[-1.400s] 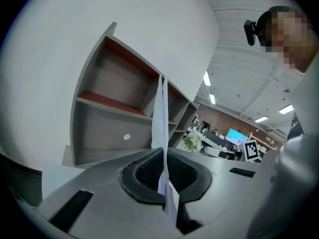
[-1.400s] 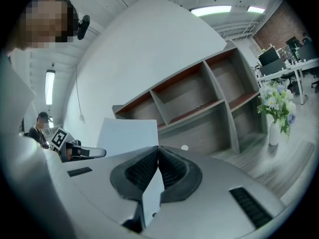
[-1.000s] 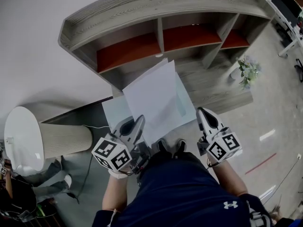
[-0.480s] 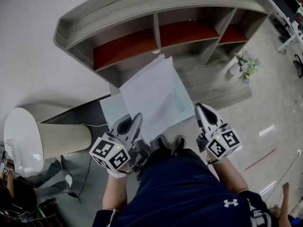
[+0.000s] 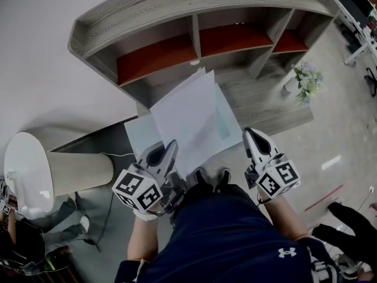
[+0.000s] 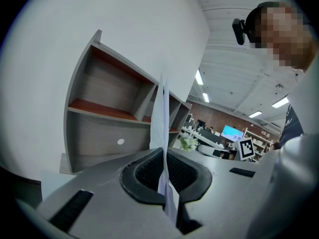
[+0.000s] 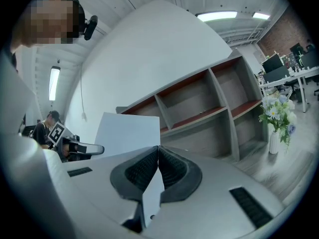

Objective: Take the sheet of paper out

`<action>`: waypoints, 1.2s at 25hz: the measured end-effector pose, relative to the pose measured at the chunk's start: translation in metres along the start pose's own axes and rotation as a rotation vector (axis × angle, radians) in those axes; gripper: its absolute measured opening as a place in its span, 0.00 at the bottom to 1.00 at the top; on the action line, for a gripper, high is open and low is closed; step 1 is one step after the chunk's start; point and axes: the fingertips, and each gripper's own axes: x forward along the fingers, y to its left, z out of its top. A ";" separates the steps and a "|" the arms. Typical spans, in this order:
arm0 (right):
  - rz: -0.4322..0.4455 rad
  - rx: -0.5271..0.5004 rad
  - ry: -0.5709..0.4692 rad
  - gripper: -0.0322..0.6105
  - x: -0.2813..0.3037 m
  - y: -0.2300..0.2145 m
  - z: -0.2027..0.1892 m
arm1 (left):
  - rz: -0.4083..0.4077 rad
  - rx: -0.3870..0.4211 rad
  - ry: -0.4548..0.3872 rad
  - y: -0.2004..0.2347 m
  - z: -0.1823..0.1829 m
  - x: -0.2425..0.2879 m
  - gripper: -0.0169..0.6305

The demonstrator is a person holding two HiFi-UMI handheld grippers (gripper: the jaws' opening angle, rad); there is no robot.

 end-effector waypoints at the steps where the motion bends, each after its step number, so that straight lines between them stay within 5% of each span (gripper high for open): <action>1: -0.002 0.000 0.001 0.07 -0.001 0.000 0.000 | 0.000 0.001 0.002 -0.001 0.000 -0.001 0.05; 30: 0.007 0.003 0.002 0.07 -0.002 0.000 0.000 | -0.010 0.033 0.016 -0.007 -0.001 0.004 0.05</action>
